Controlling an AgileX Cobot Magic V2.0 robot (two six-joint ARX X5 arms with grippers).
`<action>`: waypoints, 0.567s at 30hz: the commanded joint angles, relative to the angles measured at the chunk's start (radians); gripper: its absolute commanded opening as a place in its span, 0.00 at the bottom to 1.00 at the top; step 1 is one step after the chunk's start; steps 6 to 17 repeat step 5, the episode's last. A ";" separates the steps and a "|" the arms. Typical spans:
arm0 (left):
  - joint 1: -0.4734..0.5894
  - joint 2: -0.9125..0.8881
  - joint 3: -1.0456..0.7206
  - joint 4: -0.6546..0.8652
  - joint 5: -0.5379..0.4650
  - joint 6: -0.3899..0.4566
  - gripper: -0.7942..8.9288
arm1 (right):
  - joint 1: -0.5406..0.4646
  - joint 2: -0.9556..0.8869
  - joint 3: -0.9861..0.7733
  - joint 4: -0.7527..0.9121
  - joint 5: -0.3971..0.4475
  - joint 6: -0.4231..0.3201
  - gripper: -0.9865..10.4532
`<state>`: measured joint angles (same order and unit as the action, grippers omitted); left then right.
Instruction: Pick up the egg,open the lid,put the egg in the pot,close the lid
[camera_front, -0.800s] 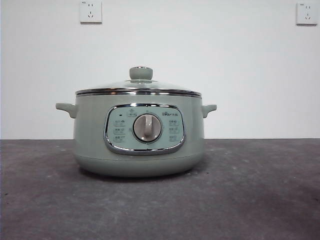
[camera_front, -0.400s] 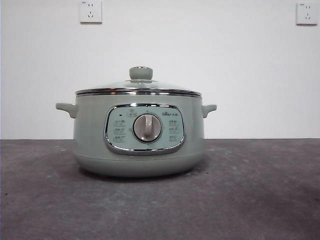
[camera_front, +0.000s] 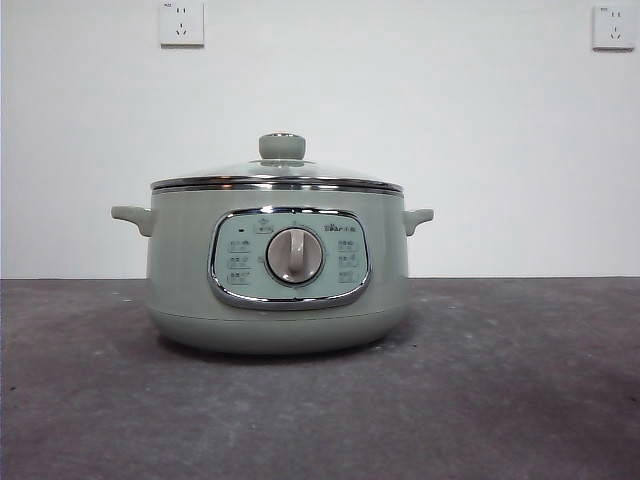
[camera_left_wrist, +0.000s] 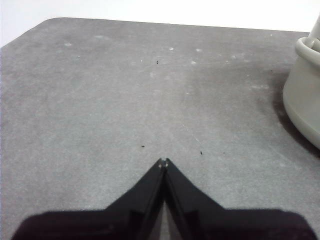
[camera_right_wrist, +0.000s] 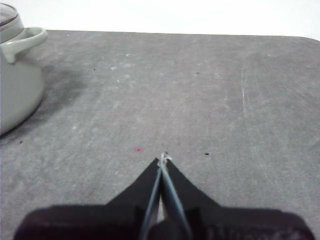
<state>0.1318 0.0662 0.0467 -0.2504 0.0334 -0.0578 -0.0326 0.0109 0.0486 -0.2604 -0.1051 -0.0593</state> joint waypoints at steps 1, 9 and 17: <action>0.002 0.000 -0.011 0.005 0.000 -0.008 0.08 | -0.001 -0.002 -0.008 0.009 0.001 0.011 0.09; 0.002 0.000 -0.011 0.005 0.000 -0.008 0.08 | -0.001 -0.002 -0.008 0.009 0.001 0.011 0.09; 0.002 0.000 -0.011 0.005 0.000 -0.008 0.08 | -0.001 -0.002 -0.008 0.009 0.001 0.011 0.09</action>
